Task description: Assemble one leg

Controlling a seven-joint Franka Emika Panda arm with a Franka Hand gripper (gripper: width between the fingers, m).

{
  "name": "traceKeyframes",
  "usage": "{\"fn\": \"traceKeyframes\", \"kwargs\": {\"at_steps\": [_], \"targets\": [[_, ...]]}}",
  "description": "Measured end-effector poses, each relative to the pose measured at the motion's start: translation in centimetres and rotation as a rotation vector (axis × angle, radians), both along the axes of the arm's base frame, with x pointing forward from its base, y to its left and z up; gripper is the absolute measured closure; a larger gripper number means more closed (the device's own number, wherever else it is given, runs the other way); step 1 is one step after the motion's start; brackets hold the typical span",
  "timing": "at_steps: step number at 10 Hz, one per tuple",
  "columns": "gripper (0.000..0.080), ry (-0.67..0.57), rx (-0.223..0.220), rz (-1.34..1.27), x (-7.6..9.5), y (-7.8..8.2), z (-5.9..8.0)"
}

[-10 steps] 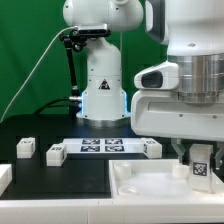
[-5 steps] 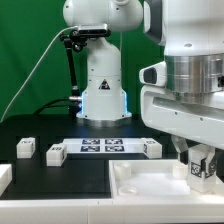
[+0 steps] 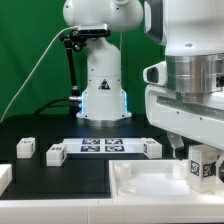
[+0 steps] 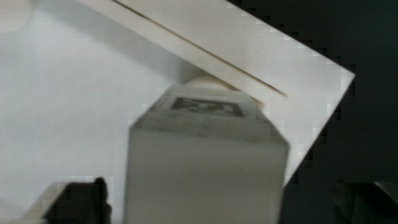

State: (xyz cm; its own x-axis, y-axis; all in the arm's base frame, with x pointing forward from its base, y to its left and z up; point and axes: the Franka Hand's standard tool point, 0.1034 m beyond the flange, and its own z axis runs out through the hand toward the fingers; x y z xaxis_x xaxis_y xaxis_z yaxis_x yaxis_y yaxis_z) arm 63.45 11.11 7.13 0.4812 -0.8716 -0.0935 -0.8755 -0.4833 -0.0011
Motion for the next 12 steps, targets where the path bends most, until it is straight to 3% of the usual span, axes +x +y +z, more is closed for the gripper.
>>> {"fn": "traceKeyframes", "kwargs": {"at_steps": [6, 12], "targets": [[0.0151, -0.080, -0.002, 0.745, -0.2, 1.8, 0.3], [0.0151, -0.097, 0.009, 1.214, -0.1, 0.6, 0.1]]}}
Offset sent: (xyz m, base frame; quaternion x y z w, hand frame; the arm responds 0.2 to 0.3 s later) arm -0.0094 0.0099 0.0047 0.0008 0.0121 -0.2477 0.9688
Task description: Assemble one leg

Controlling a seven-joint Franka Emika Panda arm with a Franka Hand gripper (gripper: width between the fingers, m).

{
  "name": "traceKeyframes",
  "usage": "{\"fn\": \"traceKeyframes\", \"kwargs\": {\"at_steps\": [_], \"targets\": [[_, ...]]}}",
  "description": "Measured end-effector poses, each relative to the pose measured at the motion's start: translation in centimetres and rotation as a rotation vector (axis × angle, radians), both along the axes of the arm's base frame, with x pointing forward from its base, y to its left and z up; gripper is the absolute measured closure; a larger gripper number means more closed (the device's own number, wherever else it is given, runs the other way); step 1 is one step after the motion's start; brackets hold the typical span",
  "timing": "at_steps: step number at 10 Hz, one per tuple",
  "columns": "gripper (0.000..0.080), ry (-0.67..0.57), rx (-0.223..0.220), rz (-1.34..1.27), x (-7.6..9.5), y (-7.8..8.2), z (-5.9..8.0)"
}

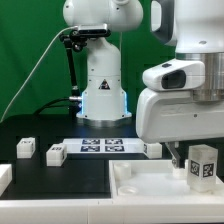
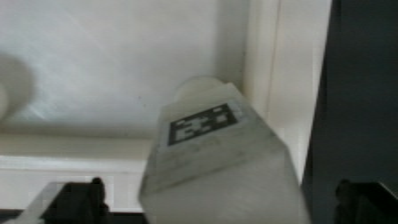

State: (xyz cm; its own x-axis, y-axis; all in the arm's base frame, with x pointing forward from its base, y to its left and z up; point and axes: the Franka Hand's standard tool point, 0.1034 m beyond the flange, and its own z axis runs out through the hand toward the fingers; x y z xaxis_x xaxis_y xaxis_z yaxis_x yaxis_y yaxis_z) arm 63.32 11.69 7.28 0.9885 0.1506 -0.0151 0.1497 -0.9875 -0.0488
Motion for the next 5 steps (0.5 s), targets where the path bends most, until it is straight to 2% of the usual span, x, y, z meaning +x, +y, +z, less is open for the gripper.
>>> {"fn": "traceKeyframes", "kwargs": {"at_steps": [3, 4, 5], "targets": [[0.0163, -0.003, -0.002, 0.082, 0.06, -0.23, 0.01], [0.0330, -0.003, -0.002, 0.082, 0.06, -0.24, 0.01], [0.0330, -0.003, -0.002, 0.079, 0.06, -0.23, 0.01]]}}
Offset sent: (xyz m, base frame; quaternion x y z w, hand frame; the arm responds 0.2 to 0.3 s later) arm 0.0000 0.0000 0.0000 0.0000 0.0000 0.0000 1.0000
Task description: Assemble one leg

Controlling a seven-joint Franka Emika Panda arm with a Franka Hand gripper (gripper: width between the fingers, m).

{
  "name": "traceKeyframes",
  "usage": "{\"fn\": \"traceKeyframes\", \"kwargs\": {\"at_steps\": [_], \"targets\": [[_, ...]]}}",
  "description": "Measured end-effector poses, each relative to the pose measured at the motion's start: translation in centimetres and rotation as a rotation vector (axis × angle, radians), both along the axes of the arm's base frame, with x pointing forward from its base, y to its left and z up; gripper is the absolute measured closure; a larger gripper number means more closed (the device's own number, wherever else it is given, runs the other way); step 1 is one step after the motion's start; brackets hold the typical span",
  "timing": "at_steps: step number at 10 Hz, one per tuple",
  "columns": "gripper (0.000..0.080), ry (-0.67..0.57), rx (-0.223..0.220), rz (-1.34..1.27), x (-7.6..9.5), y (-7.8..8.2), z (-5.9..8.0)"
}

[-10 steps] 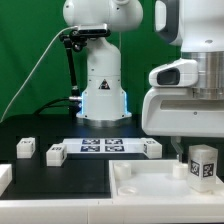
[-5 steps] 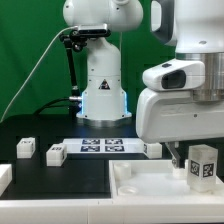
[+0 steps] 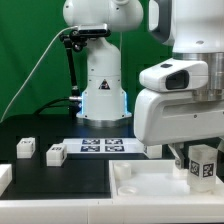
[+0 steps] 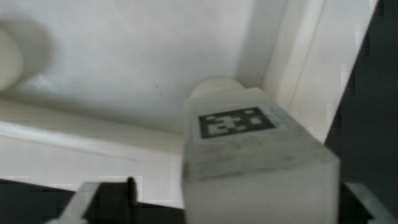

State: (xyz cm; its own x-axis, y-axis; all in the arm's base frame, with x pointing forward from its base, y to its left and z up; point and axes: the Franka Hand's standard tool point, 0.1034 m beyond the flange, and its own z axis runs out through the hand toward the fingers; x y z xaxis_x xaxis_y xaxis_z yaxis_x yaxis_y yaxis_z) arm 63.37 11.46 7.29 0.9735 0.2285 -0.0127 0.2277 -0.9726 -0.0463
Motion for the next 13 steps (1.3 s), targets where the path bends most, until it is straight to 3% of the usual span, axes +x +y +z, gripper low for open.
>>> {"fn": "traceKeyframes", "kwargs": {"at_steps": [1, 4, 9, 13], "targets": [[0.0504, 0.002, 0.000, -0.036, -0.01, 0.02, 0.00], [0.0509, 0.012, -0.003, -0.226, 0.01, -0.11, -0.12], [0.0509, 0.032, -0.014, -0.752, 0.08, -0.36, -0.26], [0.0508, 0.078, 0.009, -1.218, -0.08, -0.67, -0.36]]}}
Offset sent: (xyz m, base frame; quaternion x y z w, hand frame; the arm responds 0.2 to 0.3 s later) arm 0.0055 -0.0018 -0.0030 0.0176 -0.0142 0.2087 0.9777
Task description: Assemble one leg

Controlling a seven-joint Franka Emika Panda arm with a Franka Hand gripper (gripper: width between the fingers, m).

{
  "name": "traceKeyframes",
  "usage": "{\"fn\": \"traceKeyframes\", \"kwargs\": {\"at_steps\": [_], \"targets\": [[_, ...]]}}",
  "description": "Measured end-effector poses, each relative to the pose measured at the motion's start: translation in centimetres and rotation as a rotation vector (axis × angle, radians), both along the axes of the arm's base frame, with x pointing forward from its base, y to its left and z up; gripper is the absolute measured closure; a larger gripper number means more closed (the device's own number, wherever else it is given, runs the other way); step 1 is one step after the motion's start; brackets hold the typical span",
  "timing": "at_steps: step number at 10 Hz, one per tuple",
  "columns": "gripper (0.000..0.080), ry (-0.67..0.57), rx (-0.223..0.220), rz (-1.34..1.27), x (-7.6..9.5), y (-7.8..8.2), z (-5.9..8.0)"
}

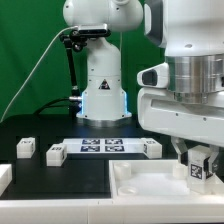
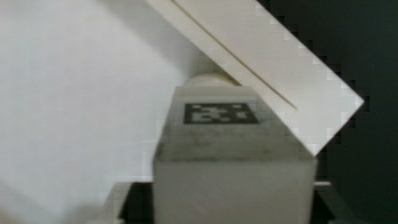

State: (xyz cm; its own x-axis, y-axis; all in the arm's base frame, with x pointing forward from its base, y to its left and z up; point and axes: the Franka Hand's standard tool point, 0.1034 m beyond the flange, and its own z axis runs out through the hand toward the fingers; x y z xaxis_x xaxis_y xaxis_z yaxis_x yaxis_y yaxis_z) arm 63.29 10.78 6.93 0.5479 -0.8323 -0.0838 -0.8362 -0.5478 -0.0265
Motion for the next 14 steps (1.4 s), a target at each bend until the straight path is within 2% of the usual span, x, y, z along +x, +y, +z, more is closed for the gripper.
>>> {"fn": "traceKeyframes", "kwargs": {"at_steps": [2, 4, 6, 8, 9, 12, 14], "targets": [[0.0508, 0.023, -0.010, -0.210, -0.1, 0.0, 0.0], [0.0508, 0.046, 0.000, -0.334, -0.2, 0.0, 0.0], [0.0508, 0.047, 0.002, -0.338, -0.2, 0.0, 0.0], [0.0197, 0.038, 0.006, -0.288, -0.2, 0.3, 0.1], [0.0165, 0.027, 0.008, -0.169, -0.2, 0.6, 0.2], [0.0152, 0.003, 0.017, 0.121, -0.4, 1.6, 0.2], [0.0151, -0.015, 0.002, 0.346, -0.3, 1.8, 0.3]]}}
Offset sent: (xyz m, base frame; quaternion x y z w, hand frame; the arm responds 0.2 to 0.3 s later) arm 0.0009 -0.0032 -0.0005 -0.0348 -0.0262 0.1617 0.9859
